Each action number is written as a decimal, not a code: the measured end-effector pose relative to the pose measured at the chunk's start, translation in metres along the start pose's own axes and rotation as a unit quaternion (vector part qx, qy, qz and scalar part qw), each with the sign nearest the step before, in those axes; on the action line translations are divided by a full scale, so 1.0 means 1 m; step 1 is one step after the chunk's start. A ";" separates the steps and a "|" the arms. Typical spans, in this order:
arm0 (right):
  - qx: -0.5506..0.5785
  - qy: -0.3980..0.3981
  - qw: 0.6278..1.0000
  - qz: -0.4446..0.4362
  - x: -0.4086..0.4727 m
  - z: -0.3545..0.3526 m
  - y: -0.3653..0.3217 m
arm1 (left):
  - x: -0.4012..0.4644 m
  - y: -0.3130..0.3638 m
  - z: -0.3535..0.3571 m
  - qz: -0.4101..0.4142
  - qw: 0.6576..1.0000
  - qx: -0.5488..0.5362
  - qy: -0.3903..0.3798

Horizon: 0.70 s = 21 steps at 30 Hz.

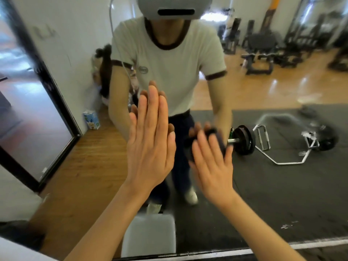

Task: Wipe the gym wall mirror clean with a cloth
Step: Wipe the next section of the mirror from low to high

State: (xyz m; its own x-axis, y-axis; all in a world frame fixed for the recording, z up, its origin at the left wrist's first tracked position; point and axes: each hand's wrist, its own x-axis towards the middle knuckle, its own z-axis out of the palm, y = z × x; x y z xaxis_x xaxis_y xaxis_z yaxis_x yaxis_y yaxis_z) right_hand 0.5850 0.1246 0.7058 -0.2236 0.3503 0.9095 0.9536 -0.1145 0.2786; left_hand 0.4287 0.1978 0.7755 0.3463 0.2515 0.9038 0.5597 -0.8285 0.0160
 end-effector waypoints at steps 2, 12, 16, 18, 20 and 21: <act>-0.025 -0.050 0.998 -0.036 -0.040 0.000 0.001 | 0.000 0.001 0.001 -0.004 1.000 0.018 0.004; 0.043 0.080 0.988 0.125 0.071 -0.015 0.028 | -0.001 0.002 0.001 -0.009 0.999 0.039 0.000; -0.014 -0.019 0.999 0.033 -0.028 -0.006 0.018 | -0.001 0.001 0.001 -0.003 1.000 0.022 0.011; -0.019 -0.007 1.000 0.006 -0.011 -0.011 0.028 | -0.001 0.003 0.000 0.003 1.000 -0.003 0.015; 0.004 0.046 0.998 0.045 0.042 -0.018 0.042 | 0.001 0.012 0.002 0.025 0.999 -0.021 0.015; 0.019 0.074 0.993 0.088 0.069 -0.021 0.048 | 0.004 0.019 0.004 0.039 0.999 -0.027 0.012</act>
State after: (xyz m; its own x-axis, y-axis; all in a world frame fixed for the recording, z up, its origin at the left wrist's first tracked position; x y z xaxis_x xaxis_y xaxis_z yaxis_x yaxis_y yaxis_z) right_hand 0.6114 0.1240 0.7888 -0.0782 0.1873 0.9792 0.9869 -0.1246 0.1027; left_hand 0.4438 0.1850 0.7777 0.3689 0.1735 0.9131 0.4895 -0.8714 -0.0321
